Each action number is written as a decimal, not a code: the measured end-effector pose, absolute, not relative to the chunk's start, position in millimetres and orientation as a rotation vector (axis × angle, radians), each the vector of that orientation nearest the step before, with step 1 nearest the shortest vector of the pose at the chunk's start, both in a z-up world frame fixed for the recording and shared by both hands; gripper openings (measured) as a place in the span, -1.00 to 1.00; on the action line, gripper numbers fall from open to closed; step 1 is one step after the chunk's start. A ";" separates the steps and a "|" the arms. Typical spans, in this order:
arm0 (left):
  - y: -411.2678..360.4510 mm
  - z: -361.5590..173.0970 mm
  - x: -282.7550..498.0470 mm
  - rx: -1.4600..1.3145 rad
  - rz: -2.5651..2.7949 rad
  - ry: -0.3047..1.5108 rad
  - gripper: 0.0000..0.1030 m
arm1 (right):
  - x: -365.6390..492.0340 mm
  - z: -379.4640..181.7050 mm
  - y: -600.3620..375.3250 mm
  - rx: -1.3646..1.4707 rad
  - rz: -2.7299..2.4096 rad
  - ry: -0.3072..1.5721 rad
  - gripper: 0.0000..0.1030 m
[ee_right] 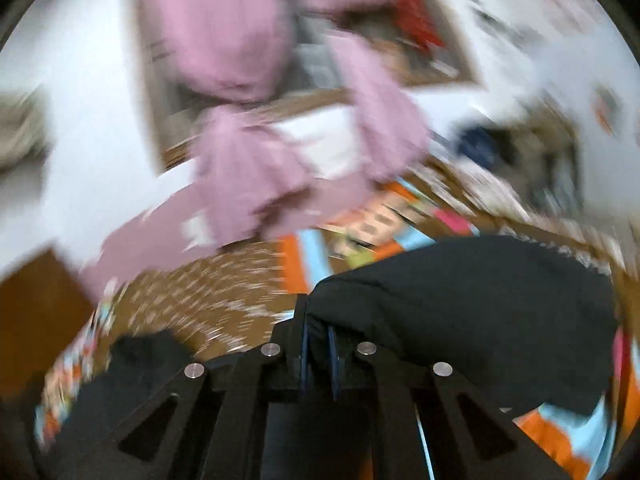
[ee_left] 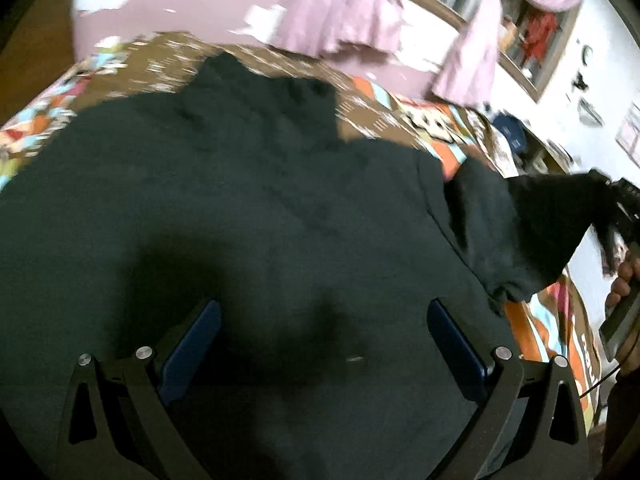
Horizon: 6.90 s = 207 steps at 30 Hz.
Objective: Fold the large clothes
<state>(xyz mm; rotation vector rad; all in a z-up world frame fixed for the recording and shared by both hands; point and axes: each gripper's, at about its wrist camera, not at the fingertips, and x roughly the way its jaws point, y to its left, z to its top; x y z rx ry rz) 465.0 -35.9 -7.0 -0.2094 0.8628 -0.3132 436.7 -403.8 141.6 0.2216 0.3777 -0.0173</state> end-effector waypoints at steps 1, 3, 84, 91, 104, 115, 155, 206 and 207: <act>-16.8 0.2 459.7 -0.223 -0.294 0.850 0.96 | 436.5 144.9 -375.8 0.149 0.027 0.370 -0.85; 20.8 11.3 448.3 -0.258 -0.248 0.833 0.96 | 434.4 145.1 -311.9 -0.038 0.123 0.355 -0.85; 380.4 33.4 279.4 -0.465 0.592 0.609 0.62 | 474.2 -1.4 -76.3 -0.247 0.393 0.753 1.00; 437.9 12.1 269.5 -0.696 0.621 0.555 0.62 | 461.1 4.1 13.5 -0.333 0.589 0.721 1.00; 458.1 8.5 286.6 -0.709 0.704 0.594 -0.88 | 454.9 -33.1 19.3 -0.330 0.604 0.716 1.00; 309.8 158.9 292.0 -0.201 0.444 0.263 -0.93 | 455.7 39.4 -61.1 -0.103 0.552 0.618 1.00; -60.2 -6.8 391.9 -0.030 -0.433 0.812 -0.93 | 474.1 -26.3 -268.1 0.688 0.659 1.009 -0.86; 19.7 -30.5 450.6 0.186 -0.095 0.889 0.17 | 473.8 -58.8 -184.8 -0.136 0.388 0.875 0.41; 18.2 -32.5 450.6 0.198 -0.089 0.889 0.18 | 473.1 -59.9 -183.7 -0.142 0.385 0.874 0.41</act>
